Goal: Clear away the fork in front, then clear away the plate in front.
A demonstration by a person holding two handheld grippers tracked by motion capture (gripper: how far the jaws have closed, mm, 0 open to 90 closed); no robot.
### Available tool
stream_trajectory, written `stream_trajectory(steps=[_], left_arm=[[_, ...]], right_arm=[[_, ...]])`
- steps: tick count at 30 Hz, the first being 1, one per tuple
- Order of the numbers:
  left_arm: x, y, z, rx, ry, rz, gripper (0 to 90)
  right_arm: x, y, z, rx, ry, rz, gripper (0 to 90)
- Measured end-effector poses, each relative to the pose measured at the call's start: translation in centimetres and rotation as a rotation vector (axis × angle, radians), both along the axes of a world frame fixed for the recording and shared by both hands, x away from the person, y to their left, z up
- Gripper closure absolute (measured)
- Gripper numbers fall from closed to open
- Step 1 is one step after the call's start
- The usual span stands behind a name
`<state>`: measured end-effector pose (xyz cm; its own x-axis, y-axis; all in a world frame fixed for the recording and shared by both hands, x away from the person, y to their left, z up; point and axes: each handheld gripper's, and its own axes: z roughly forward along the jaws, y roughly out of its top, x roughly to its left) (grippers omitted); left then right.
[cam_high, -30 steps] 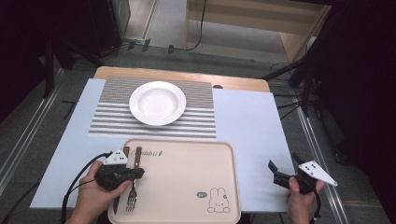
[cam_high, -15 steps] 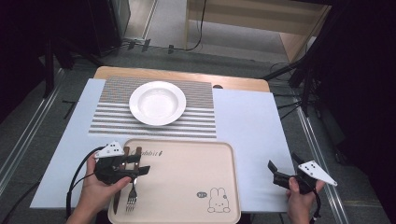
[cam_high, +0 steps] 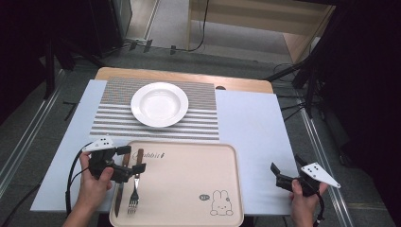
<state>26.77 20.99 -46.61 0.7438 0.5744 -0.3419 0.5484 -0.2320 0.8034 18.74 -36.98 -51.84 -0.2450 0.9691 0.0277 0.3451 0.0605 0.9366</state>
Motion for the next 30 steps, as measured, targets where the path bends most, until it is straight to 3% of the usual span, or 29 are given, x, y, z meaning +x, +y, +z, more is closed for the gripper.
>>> stream_trajectory(steps=[10, 30], left_arm=[[1.6, 0.5, 0.7, -0.035, 0.011, 0.032, 0.0], [5.1, 1.1, 2.1, -0.031, -0.013, 0.094, 0.0]], right_arm=[[0.0, 0.0, 0.0, 0.001, -0.004, 0.003, 0.0], [-0.1, 0.2, -0.1, -0.012, -0.007, 0.011, 0.0]])
